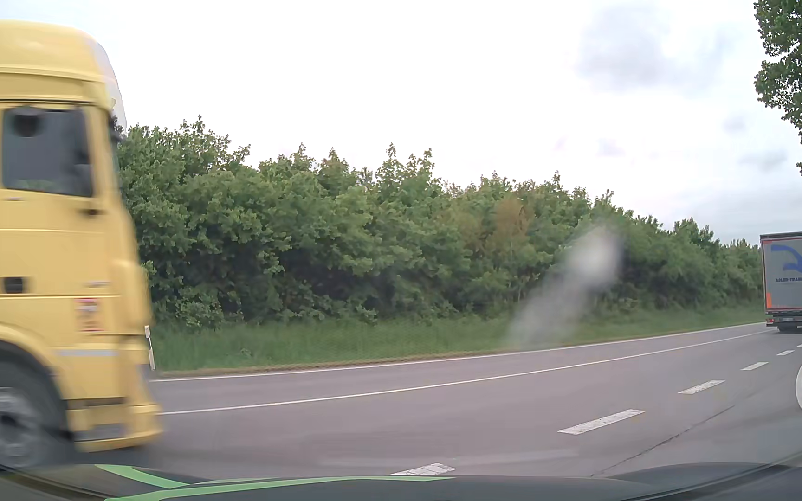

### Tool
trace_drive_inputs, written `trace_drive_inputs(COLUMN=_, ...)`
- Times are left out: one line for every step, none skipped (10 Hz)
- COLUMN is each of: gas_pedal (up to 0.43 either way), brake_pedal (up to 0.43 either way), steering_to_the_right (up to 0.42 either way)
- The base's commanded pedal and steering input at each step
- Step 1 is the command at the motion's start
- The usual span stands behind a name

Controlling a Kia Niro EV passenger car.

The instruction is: Follow the waypoints while adhering to traffic rules and regulations

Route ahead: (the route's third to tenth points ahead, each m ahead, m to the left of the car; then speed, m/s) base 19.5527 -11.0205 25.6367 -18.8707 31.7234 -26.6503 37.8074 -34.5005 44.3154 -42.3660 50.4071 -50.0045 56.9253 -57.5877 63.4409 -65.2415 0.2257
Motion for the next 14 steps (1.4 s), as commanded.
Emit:
trace_drive_inputs(gas_pedal=0.0, brake_pedal=0.22, steering_to_the_right=0.119)
trace_drive_inputs(gas_pedal=0.0, brake_pedal=0.22, steering_to_the_right=0.12)
trace_drive_inputs(gas_pedal=0.0, brake_pedal=0.22, steering_to_the_right=0.121)
trace_drive_inputs(gas_pedal=0.0, brake_pedal=0.22, steering_to_the_right=0.122)
trace_drive_inputs(gas_pedal=0.0, brake_pedal=0.226, steering_to_the_right=0.122)
trace_drive_inputs(gas_pedal=0.0, brake_pedal=0.232, steering_to_the_right=0.122)
trace_drive_inputs(gas_pedal=0.0, brake_pedal=0.232, steering_to_the_right=0.122)
trace_drive_inputs(gas_pedal=0.0, brake_pedal=0.232, steering_to_the_right=0.122)
trace_drive_inputs(gas_pedal=0.0, brake_pedal=0.238, steering_to_the_right=0.122)
trace_drive_inputs(gas_pedal=0.0, brake_pedal=0.244, steering_to_the_right=0.122)
trace_drive_inputs(gas_pedal=0.0, brake_pedal=0.238, steering_to_the_right=0.122)
trace_drive_inputs(gas_pedal=0.0, brake_pedal=0.244, steering_to_the_right=0.123)
trace_drive_inputs(gas_pedal=0.0, brake_pedal=0.244, steering_to_the_right=0.125)
trace_drive_inputs(gas_pedal=0.0, brake_pedal=0.244, steering_to_the_right=0.126)
